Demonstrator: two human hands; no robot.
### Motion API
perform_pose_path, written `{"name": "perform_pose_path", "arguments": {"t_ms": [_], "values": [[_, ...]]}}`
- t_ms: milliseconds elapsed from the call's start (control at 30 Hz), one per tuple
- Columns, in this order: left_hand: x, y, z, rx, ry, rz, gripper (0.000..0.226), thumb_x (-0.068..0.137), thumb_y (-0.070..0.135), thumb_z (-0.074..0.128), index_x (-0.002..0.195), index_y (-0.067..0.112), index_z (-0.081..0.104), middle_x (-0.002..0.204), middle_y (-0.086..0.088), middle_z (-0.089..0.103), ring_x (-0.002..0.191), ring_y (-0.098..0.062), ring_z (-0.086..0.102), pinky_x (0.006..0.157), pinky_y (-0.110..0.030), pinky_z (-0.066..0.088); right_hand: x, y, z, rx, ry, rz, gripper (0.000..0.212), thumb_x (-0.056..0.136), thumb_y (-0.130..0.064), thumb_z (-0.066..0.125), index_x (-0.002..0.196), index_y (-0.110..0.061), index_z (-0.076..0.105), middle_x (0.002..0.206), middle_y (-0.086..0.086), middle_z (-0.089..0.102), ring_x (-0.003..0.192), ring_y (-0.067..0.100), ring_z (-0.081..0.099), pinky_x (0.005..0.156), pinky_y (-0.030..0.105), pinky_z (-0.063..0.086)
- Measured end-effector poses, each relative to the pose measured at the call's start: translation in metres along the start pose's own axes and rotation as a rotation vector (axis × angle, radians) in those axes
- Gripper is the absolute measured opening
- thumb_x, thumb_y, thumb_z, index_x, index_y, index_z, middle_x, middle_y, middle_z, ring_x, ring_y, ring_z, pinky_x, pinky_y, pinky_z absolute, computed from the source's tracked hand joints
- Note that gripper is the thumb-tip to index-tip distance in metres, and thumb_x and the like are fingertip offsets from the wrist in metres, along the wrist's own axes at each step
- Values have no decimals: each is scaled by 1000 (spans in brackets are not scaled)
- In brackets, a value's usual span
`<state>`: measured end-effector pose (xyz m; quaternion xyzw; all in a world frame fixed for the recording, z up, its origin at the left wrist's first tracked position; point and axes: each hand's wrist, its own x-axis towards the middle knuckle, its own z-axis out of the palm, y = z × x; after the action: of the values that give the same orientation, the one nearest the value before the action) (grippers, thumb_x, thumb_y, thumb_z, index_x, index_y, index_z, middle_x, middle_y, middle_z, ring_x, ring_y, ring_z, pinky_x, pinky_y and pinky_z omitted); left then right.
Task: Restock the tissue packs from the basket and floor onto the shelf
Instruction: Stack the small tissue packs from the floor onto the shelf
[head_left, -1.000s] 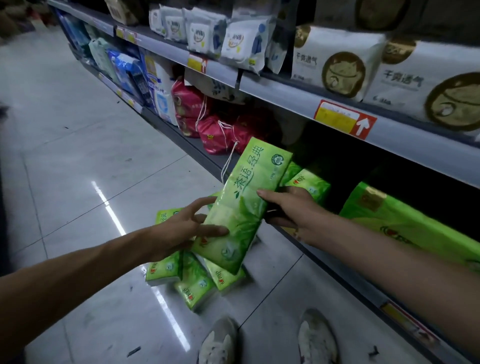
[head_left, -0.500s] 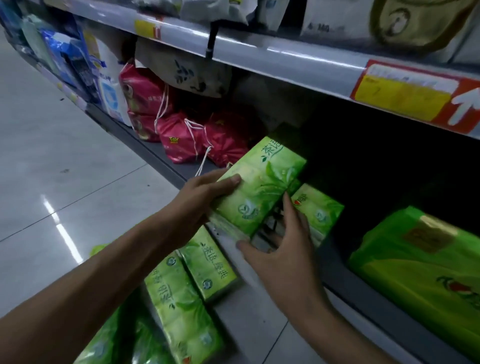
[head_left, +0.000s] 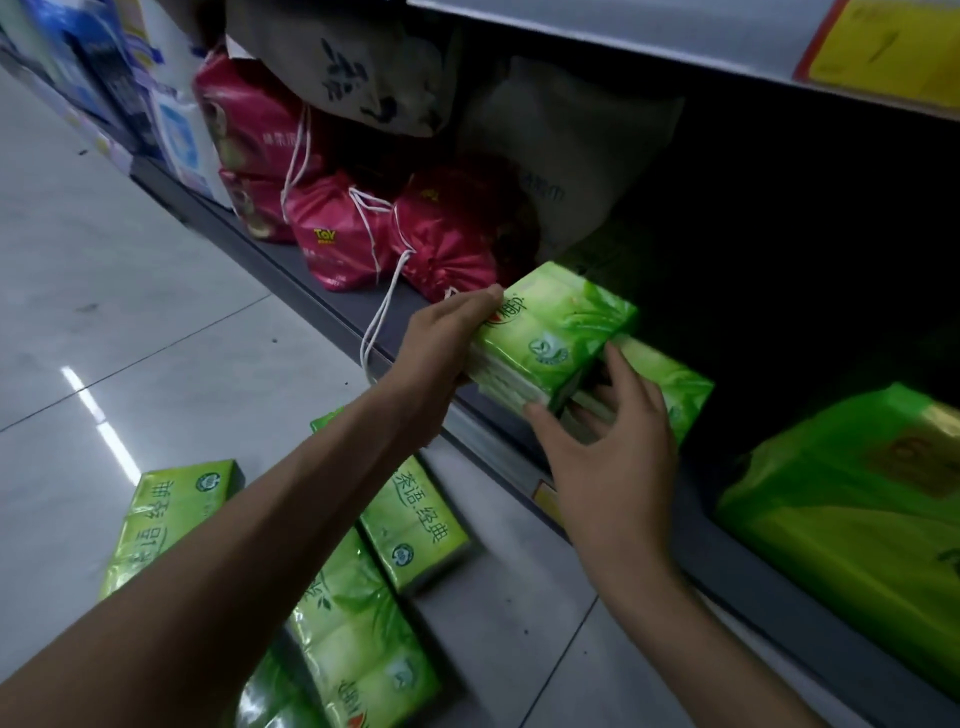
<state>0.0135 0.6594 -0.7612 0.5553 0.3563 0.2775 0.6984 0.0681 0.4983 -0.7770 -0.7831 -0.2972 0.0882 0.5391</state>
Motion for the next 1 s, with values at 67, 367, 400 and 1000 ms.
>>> {"name": "perform_pose_path", "arguments": {"t_ms": [67,367,400,1000], "values": [[-9,-4,-3,49,29,48,29,103,37,62,117,15,76,101,-4,78,94,-20,74,84,-37,56,-2,0,-1,-17,12,-12,82,88,-30,81,158,-24,40,148,-7,44,130,6,50,101,19,51],[-78,-46,-51,627,33,477,52,103,43,61,153,42,47,148,16,53,137,-2,51,109,-35,47,-54,8,-14,-246,-74,-306,69,98,-22,66,159,-35,35,157,-16,32,135,11,51,98,30,56],[-83,-49,-55,733,-7,524,59,101,43,61,156,43,42,154,14,47,142,-5,46,111,-39,45,-58,9,-13,-290,-94,-346,72,98,-21,67,160,-36,32,161,-12,30,139,13,48,98,31,56],[-66,-63,-48,895,-117,628,74,94,38,66,160,45,34,171,18,23,152,-6,35,119,-44,40,-34,15,2,-322,-207,-269,76,102,-26,61,163,-42,19,173,-17,-5,153,-6,9,114,12,34]]}}
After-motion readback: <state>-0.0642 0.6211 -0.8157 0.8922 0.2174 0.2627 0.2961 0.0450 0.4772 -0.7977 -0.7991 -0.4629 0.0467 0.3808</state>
